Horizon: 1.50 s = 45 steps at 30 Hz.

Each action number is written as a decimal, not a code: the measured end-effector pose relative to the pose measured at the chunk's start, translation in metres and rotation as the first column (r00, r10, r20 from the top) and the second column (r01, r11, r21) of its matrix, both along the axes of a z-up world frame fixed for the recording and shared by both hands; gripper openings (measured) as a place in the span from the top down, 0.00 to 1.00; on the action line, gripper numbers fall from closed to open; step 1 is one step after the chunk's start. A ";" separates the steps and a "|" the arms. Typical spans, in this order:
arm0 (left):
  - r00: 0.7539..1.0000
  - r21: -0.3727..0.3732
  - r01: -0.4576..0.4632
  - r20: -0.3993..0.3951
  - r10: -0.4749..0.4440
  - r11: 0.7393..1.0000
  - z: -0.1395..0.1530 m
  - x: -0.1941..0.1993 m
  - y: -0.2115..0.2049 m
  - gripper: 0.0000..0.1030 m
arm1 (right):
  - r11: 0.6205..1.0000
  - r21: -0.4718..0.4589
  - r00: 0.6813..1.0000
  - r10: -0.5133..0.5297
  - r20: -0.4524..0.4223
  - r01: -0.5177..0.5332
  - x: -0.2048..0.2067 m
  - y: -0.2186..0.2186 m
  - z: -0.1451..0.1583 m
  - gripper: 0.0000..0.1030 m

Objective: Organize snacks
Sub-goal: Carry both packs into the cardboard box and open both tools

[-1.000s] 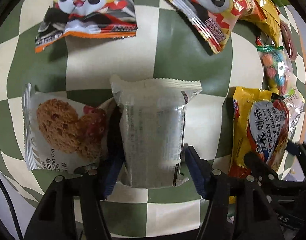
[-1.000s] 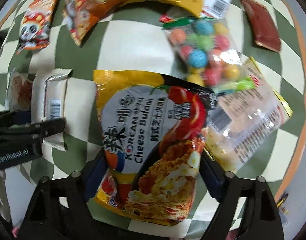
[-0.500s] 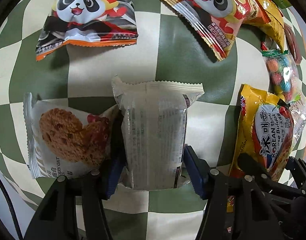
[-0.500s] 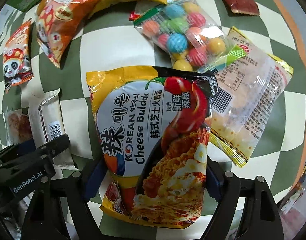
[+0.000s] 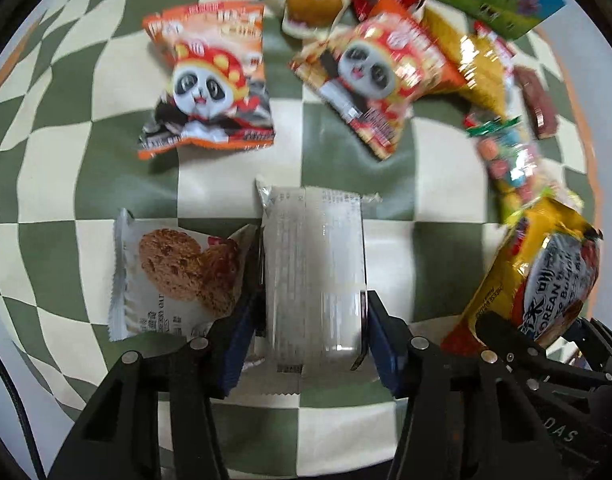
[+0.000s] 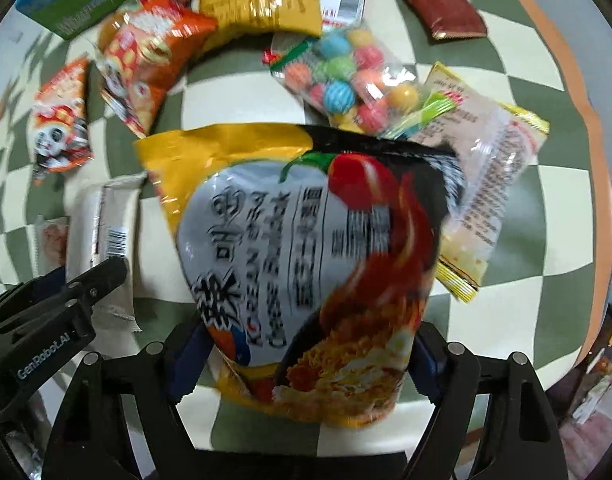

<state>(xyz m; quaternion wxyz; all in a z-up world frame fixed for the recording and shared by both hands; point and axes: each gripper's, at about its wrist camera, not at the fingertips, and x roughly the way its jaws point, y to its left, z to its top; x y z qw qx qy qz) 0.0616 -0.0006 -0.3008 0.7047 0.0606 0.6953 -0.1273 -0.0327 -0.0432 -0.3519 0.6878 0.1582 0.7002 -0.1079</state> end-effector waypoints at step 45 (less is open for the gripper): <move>0.965 -0.125 -0.227 0.104 0.240 0.966 0.073 0.401 -0.078 0.48 | 0.931 0.311 0.981 0.176 0.081 -0.193 0.416 -0.156 0.101 0.17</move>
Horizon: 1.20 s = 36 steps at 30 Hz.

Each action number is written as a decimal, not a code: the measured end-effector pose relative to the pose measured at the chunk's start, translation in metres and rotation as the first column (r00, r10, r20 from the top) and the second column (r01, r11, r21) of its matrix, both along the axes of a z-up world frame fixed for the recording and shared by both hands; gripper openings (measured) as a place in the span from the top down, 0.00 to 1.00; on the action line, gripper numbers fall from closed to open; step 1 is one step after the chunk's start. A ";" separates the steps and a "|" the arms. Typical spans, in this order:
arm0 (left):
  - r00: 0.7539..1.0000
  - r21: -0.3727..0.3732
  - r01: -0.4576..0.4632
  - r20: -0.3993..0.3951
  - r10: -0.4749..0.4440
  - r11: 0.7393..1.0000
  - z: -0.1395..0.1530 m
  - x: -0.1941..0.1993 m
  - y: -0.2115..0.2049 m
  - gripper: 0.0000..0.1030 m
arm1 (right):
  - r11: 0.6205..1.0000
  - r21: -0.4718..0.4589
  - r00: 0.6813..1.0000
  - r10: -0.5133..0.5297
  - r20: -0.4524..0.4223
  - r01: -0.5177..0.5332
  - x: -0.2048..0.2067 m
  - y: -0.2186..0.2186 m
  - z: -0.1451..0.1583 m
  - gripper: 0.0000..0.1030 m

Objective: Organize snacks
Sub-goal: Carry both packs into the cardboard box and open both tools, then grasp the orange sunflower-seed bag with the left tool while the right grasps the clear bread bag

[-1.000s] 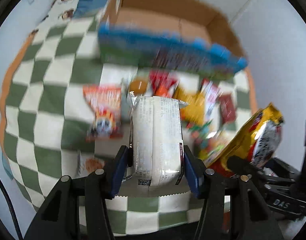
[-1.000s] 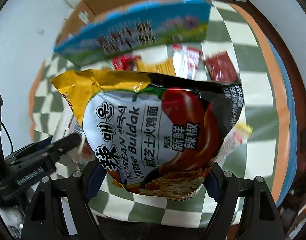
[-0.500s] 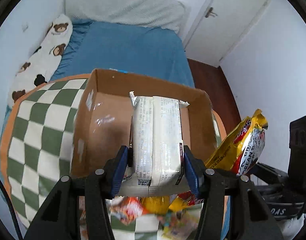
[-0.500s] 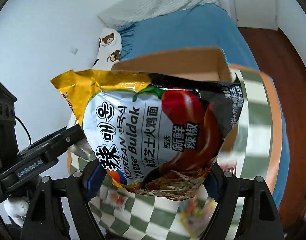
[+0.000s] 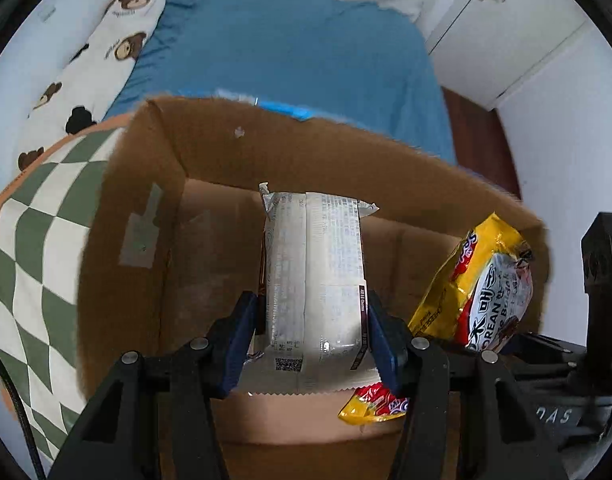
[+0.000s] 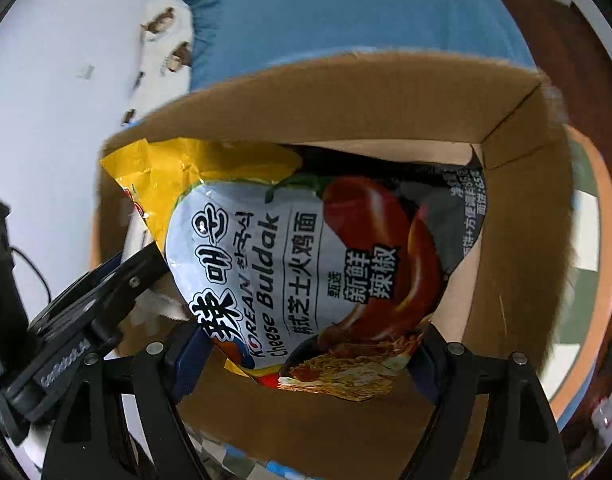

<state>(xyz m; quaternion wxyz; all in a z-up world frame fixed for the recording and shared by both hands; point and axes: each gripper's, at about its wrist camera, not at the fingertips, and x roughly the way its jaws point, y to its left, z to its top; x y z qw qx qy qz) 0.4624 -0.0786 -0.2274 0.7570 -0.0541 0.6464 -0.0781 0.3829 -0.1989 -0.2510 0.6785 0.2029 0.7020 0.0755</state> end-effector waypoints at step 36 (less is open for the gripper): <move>0.938 0.134 0.016 0.342 -0.061 0.991 0.097 -0.127 0.026 0.19 | 0.893 -0.418 0.891 0.045 0.452 0.166 -0.116 0.022 0.121 0.06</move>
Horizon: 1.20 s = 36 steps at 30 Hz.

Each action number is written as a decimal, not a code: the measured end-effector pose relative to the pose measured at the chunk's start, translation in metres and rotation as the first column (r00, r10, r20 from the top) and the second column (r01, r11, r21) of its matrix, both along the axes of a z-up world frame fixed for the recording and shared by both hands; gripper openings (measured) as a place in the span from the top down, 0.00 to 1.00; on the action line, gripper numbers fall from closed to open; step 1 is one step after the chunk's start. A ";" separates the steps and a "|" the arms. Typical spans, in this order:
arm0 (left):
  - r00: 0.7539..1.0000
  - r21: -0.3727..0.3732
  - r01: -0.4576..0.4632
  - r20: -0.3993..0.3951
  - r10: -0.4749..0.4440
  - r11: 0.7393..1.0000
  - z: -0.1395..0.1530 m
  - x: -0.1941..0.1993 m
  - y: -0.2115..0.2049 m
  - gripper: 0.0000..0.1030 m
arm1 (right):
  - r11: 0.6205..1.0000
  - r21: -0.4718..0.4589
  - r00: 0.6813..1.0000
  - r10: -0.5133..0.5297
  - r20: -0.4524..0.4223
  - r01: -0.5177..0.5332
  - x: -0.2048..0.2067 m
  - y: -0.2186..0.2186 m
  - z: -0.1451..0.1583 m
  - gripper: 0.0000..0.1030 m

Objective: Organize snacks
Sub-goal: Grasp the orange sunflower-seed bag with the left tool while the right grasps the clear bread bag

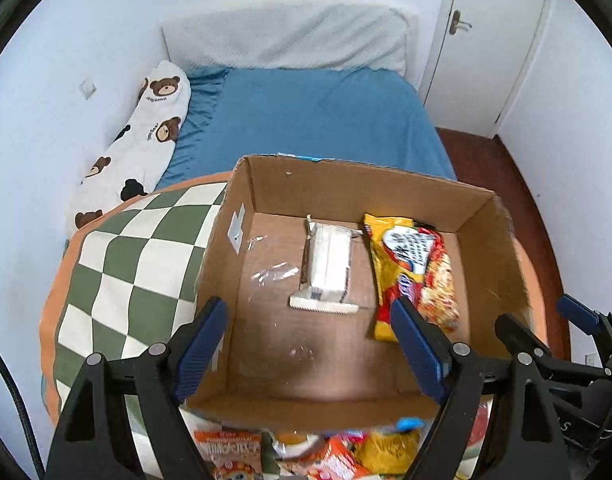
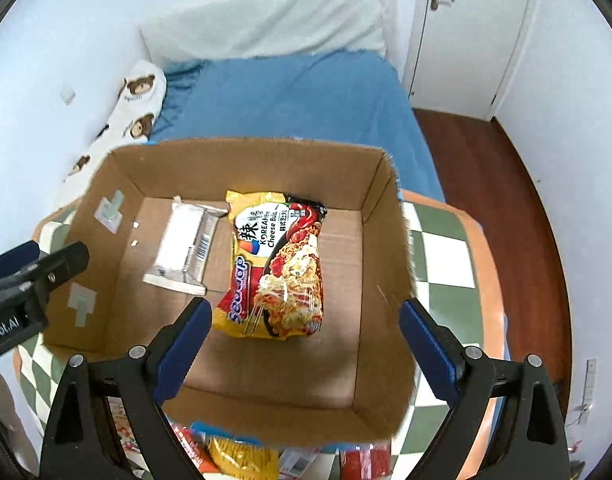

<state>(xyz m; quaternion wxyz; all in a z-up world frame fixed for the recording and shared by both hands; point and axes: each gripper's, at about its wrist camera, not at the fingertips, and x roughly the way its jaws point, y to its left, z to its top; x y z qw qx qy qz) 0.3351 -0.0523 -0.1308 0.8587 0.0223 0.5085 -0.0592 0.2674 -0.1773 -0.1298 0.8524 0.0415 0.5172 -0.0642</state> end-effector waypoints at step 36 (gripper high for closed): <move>0.913 0.174 -0.043 -0.393 0.110 0.984 -0.156 -0.194 0.115 0.19 | 0.933 0.112 0.846 -0.253 -0.469 0.341 -0.246 0.002 -0.161 0.06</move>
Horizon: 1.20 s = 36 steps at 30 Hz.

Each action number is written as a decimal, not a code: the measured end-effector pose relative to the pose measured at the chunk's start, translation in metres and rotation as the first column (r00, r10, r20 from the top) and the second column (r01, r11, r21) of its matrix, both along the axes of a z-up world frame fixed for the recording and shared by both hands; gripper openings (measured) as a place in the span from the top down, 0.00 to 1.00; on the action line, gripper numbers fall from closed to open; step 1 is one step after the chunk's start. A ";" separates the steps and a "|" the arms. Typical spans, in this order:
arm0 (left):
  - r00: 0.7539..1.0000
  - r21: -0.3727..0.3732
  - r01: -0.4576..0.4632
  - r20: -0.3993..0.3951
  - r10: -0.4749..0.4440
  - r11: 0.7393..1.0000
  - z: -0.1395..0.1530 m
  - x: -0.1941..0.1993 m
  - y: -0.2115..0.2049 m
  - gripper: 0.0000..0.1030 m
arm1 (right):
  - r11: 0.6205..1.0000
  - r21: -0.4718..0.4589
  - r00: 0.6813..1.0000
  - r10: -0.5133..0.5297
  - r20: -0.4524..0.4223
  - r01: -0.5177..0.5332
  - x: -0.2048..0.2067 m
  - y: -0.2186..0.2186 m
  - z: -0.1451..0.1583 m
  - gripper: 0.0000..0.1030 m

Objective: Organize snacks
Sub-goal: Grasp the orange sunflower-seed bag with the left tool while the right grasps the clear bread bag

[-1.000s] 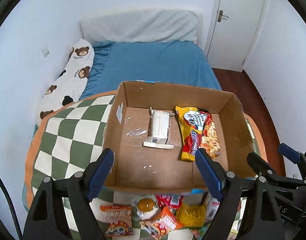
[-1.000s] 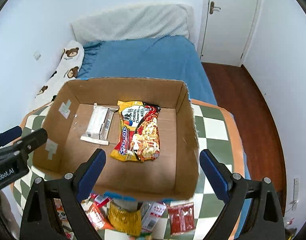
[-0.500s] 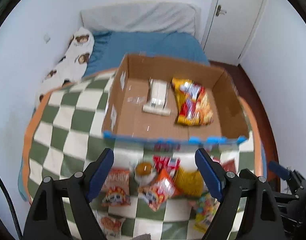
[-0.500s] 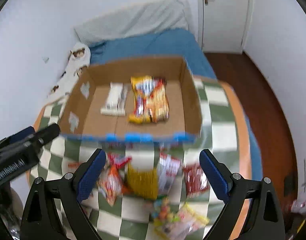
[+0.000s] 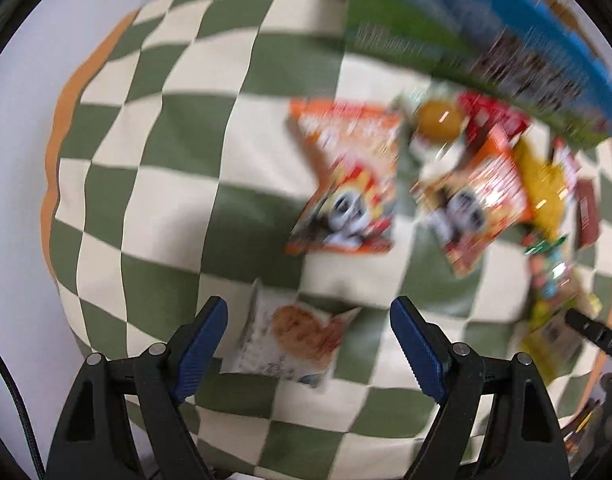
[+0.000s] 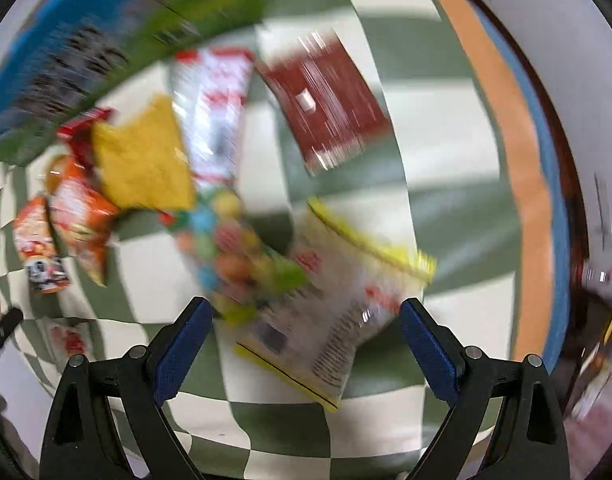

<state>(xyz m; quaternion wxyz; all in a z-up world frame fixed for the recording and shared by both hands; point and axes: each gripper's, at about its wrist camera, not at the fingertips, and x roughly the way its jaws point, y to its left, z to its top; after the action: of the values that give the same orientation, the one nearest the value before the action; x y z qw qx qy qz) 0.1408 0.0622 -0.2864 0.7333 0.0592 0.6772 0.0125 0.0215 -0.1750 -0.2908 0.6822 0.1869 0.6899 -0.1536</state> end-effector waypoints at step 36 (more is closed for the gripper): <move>0.974 -0.143 0.093 -0.191 -0.120 0.985 -0.073 -0.050 -0.045 0.51 | 0.998 0.001 0.997 0.058 -0.045 -0.058 -0.040 0.009 -0.050 0.39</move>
<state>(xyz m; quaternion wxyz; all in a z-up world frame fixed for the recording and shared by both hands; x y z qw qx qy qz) 0.0907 0.0175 -0.3589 0.6640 0.0473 0.7421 -0.0783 -0.0180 -0.1656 -0.3409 0.6705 0.1633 0.7104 -0.1379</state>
